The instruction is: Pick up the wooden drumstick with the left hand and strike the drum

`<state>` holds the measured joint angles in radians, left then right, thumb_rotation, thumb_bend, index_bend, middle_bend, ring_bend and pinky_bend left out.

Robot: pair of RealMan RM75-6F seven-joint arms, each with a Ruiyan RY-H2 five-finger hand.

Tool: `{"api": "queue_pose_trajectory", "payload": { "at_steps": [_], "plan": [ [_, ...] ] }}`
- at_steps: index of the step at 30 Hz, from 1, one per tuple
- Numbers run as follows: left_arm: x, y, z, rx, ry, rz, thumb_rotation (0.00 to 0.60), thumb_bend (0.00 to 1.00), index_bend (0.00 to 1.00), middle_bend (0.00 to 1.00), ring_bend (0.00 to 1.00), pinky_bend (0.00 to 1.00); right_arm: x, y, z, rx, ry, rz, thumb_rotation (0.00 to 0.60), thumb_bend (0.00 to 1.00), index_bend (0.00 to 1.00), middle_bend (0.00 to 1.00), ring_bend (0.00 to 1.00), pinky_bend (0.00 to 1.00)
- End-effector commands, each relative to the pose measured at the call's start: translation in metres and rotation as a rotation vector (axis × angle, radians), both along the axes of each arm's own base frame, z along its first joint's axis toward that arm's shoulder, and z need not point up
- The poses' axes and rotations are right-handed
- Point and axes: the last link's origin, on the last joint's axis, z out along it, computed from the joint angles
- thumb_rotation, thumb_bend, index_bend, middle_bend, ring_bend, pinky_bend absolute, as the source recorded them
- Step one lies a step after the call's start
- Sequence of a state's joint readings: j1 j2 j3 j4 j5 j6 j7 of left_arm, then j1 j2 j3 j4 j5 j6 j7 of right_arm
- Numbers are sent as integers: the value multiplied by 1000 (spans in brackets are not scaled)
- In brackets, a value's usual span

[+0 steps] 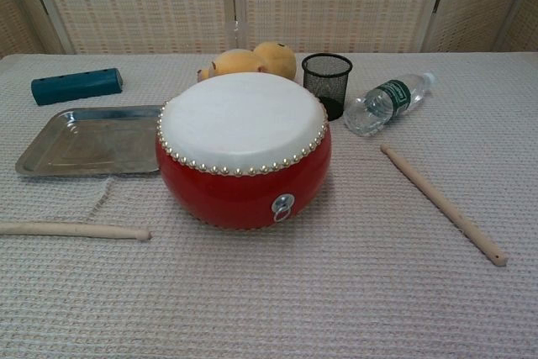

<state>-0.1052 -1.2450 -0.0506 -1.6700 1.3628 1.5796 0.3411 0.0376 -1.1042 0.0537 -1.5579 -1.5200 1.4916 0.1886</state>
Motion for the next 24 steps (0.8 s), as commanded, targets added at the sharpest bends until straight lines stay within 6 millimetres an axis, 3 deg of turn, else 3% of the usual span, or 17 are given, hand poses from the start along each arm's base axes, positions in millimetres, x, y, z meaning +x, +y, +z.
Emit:
{"api": "queue_pose_trajectory", "payload": {
  "at_steps": [1,10,14,18,24],
  "plan": [
    [0,1,-1,-4,-1,8,600,345,277,196,116,45,0,-2,0,-2,3,-3,600,19,57,138,20,119],
    [2,1,0,-7,-33,-7,600,345,281,200,116,45,2,0,3,-15,-1,20,600,19,57,138,20,119],
    [7,9,-5,-36,-78,-31,600,395,345,205,116,45,2,2,5,-35,-1,33,600,20,57,138,20,119],
    [18,23,-16,-90,-112,-68,600,411,365,209,116,45,3,3,6,-40,5,48,600,19,57,138,20,119],
    [39,44,-51,-224,-113,-120,600,432,383,213,116,46,5,4,12,-62,11,67,600,20,57,138,20,119]
  ]
}}
